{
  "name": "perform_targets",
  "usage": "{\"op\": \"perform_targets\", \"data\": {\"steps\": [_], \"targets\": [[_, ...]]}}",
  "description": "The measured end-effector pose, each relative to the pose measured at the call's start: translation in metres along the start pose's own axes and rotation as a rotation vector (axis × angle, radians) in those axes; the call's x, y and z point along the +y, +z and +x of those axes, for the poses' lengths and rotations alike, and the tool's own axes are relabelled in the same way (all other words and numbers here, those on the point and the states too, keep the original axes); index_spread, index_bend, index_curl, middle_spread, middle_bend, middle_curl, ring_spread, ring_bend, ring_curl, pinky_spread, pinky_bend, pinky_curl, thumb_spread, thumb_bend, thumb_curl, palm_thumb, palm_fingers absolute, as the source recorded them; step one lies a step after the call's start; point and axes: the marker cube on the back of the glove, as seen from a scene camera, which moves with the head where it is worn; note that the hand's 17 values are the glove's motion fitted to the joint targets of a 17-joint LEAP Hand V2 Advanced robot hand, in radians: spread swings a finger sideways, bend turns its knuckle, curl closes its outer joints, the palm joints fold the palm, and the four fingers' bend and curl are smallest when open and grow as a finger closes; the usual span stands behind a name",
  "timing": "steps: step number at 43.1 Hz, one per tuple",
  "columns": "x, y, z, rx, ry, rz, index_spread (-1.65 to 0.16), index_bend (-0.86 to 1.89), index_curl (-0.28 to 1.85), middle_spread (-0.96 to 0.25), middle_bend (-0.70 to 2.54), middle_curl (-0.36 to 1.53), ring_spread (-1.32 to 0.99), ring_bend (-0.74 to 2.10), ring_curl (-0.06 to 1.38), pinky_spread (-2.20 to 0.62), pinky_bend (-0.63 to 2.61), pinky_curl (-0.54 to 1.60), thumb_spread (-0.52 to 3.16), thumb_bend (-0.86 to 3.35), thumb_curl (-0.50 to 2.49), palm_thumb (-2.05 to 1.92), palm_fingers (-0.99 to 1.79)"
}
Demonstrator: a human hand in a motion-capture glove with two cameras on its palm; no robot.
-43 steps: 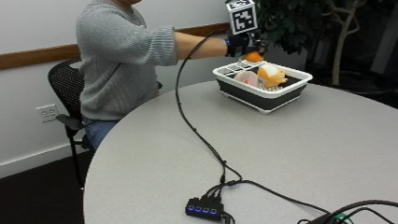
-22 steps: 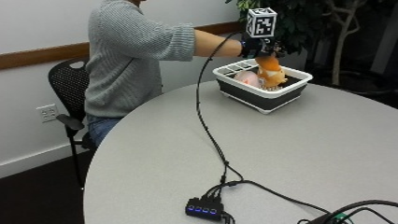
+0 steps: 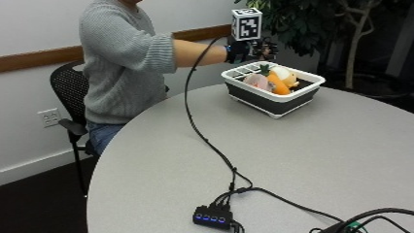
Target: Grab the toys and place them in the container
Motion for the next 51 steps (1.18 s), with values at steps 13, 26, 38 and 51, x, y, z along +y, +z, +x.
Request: {"op": "perform_targets", "data": {"steps": [13,26,38,51], "targets": [[0.152,-0.013,0.152,-0.272,0.056,0.054,-0.33,0.20,0.43,-0.19,0.16,0.38,-0.17,0.18,0.38,0.07,0.65,0.35,1.27,-0.02,0.41,-0.01,-0.06],[0.345,0.031,0.123,-0.275,0.066,0.021,-0.31,0.11,0.38,-0.17,0.16,0.35,-0.15,0.20,0.37,0.07,0.71,0.36,1.33,-0.02,0.36,-0.02,-0.11],[0.468,0.083,0.081,-0.269,0.124,0.018,-0.29,0.14,0.33,-0.15,0.16,0.33,-0.12,0.19,0.37,0.08,0.71,0.36,1.38,-0.02,0.33,-0.02,-0.11],[0.461,0.089,0.086,-0.243,0.103,0.053,-0.29,0.14,0.31,-0.14,0.17,0.32,-0.11,0.19,0.37,0.08,0.69,0.36,1.40,-0.01,0.31,-0.01,-0.10]]}}
